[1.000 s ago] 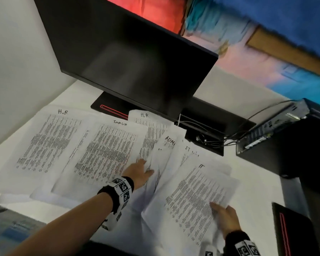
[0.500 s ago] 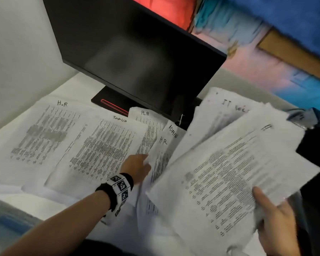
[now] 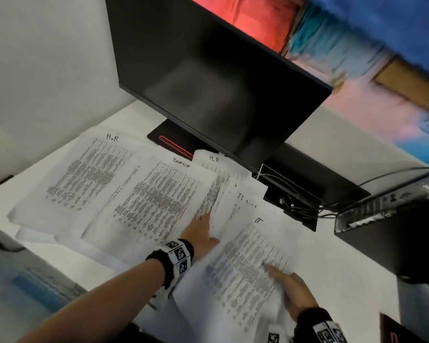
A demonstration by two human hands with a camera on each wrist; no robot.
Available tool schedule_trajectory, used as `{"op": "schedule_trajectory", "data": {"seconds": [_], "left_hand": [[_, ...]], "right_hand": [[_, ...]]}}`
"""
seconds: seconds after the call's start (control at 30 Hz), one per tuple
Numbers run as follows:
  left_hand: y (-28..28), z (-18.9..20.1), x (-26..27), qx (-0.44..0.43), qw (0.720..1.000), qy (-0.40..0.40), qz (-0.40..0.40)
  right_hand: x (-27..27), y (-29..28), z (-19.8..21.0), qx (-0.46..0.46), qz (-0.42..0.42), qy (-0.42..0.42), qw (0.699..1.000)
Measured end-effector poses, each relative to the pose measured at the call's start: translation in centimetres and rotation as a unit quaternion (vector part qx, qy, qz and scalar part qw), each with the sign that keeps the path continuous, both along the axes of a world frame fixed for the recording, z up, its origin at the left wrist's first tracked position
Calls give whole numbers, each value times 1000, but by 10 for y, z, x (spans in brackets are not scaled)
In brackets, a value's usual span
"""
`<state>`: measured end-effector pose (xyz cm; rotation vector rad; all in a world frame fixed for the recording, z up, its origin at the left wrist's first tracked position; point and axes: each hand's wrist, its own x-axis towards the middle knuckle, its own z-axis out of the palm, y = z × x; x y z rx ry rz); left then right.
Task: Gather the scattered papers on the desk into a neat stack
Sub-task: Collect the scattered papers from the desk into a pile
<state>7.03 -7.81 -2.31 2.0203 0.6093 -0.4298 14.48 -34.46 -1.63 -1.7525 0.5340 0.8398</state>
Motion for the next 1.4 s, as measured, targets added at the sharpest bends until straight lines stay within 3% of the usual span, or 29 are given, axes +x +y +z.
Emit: {"op": "schedule_trajectory", "data": {"seconds": [0.07,0.17,0.27,0.37,0.5,0.6,0.7,0.87,1.0,1.13,1.23,1.33,1.4], "left_hand": [[0,0,-1,-44,999,3,-30],[6,14,-4,-75,995,-34,-63],[47,37,-9,-63,993,-88,53],[117,47,-26,83,977,-89,173],[211,42,-75,290,909,32,299],[254,23,-112,301,873,168,346],[269,7,-129,289,872,189,347],[248,7,-103,203,947,94,232],[223,-3,-75,105,977,62,178],[207,5,-64,108,981,43,153],[217,55,-72,195,974,-32,113],[231,112,-91,274,947,-128,109],[235,147,-101,251,936,-212,131]], "right_hand": [[1,3,-5,18,38,19,999],[2,14,-3,-21,29,-29,999],[6,21,-9,10,20,-69,997],[10,25,-12,14,19,-88,996],[12,31,-17,3,88,-88,992],[12,35,-21,-32,101,-137,985],[9,44,-15,-15,95,-134,986],[1,67,-3,83,102,-97,987],[-1,81,-13,55,102,-56,992],[-5,82,-19,4,67,-52,996],[-6,78,-20,-10,53,-64,997],[-6,74,-20,-33,45,-82,995],[-5,73,-20,-40,47,-85,994]]}}
